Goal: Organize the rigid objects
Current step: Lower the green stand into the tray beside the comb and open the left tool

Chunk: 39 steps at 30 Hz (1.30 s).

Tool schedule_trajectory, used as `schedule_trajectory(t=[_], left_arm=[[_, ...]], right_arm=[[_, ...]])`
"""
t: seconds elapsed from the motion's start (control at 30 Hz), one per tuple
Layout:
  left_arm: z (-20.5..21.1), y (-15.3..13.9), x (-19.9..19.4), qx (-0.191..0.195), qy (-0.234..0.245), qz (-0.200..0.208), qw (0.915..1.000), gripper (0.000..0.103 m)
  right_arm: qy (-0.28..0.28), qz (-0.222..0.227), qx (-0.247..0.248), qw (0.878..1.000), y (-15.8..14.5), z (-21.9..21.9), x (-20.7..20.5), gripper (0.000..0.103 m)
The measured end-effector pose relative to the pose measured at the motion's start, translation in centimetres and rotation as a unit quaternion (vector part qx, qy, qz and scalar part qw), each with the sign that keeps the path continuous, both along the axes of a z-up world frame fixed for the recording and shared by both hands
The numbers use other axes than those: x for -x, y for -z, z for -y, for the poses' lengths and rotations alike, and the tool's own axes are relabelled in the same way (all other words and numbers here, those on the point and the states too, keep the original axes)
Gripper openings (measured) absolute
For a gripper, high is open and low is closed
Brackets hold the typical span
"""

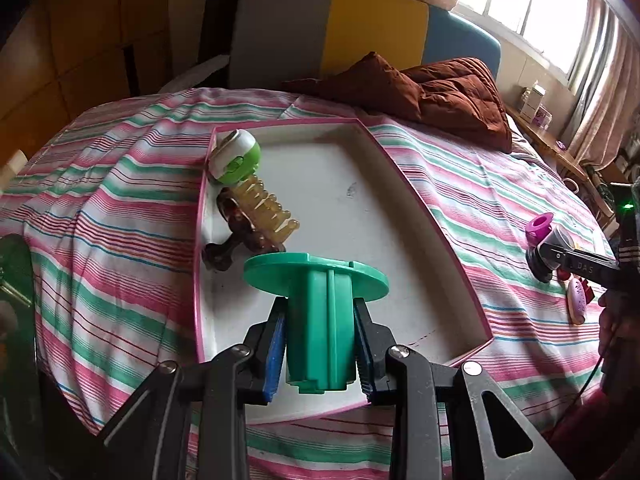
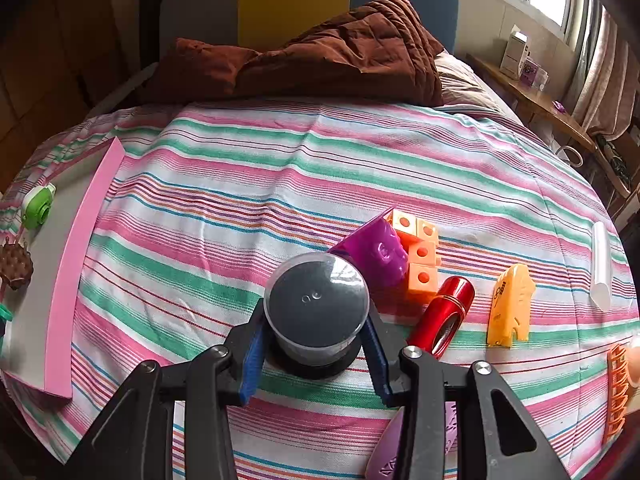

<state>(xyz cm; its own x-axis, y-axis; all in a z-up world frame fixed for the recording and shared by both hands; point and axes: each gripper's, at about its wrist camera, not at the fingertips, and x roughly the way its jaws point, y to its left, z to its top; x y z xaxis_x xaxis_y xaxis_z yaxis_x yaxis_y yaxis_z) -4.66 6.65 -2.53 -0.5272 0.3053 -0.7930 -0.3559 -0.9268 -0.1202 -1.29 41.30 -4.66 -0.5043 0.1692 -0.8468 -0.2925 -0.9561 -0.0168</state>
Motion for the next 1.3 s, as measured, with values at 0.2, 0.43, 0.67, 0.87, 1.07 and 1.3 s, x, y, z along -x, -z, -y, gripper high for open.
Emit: schedule_trajectory(t=[0.2,0.43,0.67,0.87,1.07,1.3], left_arm=[[0.7,0.5,0.3,0.004,-0.006,0.005,1.0000,0.031],[1.5,1.2,1.3,-0.018,-0.003,0.025,0.9995,0.031],[1.4,2.1,2.9,-0.003,-0.009,0.030,0.9995,0.031],[1.7,2.9,4.7,0.012,-0.026,0.021,0.9994,0.032],[1.8,2.4,4.7,0.018,-0.033,0.005,0.9993,0.040],[1.8,1.0,3.1,0.022,-0.042,-0.018,0.9987,0.063]], right_arm=[[0.001,0.000,0.000,1.000,0.0,0.1,0.0,0.043],[0.001,0.000,-0.003,1.000,0.0,0.1,0.1,0.043],[0.001,0.001,-0.003,1.000,0.0,0.2,0.1,0.043],[0.001,0.001,-0.005,1.000,-0.1,0.2,0.1,0.043],[0.000,0.000,-0.008,1.000,0.0,0.3,0.2,0.043],[0.000,0.000,-0.010,1.000,0.0,0.4,0.2,0.043]])
